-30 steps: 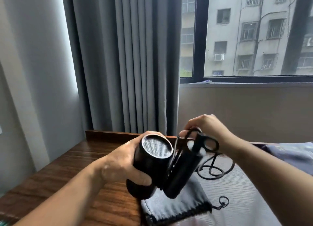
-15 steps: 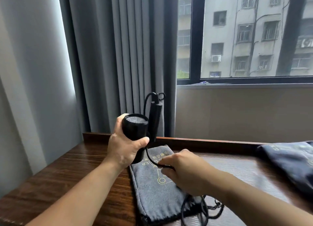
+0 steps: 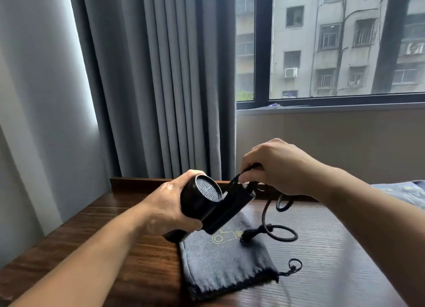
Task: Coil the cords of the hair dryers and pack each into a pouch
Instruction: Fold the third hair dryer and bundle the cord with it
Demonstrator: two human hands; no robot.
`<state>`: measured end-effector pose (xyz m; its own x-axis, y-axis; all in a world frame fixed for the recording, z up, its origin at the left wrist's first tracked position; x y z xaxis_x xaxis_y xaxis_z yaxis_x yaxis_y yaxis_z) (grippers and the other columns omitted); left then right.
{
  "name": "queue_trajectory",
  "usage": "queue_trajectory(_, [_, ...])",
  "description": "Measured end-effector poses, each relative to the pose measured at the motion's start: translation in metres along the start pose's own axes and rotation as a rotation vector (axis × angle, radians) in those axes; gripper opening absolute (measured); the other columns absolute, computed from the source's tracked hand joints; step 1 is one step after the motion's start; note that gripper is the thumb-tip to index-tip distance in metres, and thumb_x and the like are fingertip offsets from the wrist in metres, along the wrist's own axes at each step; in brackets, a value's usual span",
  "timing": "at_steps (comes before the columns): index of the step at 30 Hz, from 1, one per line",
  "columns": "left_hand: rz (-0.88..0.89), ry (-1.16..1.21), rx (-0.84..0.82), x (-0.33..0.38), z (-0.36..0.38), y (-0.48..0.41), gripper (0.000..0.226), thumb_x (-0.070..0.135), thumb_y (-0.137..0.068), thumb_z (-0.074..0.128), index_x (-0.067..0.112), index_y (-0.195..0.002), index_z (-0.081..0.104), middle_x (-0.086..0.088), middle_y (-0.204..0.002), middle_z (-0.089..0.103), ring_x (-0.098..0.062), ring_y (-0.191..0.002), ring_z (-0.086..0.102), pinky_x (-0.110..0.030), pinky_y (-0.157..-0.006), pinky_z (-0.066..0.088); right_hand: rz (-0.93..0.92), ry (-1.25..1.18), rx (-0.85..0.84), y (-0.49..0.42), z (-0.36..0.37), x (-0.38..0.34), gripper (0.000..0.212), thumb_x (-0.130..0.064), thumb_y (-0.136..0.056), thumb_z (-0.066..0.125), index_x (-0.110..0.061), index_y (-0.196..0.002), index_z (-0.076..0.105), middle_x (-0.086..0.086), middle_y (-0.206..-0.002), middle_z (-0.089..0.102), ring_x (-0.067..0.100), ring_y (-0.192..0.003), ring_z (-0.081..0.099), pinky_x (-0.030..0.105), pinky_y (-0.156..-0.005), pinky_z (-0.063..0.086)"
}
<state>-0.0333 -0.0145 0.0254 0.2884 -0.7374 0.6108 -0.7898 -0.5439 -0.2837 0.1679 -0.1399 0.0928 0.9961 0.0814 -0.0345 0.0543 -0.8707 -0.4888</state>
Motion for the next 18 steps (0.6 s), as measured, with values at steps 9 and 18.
queue_trajectory(9, [0.121,0.375,-0.332,0.023,0.001,0.017,0.089,-0.015,-0.053,0.076,0.014,-0.134,0.053,-0.008,-0.117,0.070,-0.023,-0.109,0.067,-0.034,-0.089,0.056,0.089,-0.273,0.059,-0.005,0.013,0.031,0.012,-0.041,-0.078,0.080,-0.036,-0.069,0.072,-0.017,-0.064,0.067,-0.001,-0.067,0.061,0.013,-0.060,0.042])
queue_trajectory(18, [0.079,1.141,0.513,-0.001,0.001,-0.019,0.071,0.012,-0.066,0.081,-0.006,-0.128,0.050,-0.028,-0.112,0.060,-0.049,-0.101,0.061,-0.073,-0.089,0.051,0.257,-0.510,-0.005,0.020,0.091,0.006,0.016,-0.040,-0.095,0.067,-0.032,-0.084,0.075,-0.006,-0.053,0.052,0.007,-0.049,0.038,0.020,-0.052,0.037])
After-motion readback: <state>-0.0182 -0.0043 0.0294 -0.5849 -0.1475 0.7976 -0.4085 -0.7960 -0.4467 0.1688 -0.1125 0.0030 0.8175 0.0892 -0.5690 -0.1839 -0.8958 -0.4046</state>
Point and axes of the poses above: each hand's wrist, its own y-axis away from the middle knuckle, its own z-axis out of the palm, x = y × z, the point moved 4 cm from there along -y, towards the middle knuckle
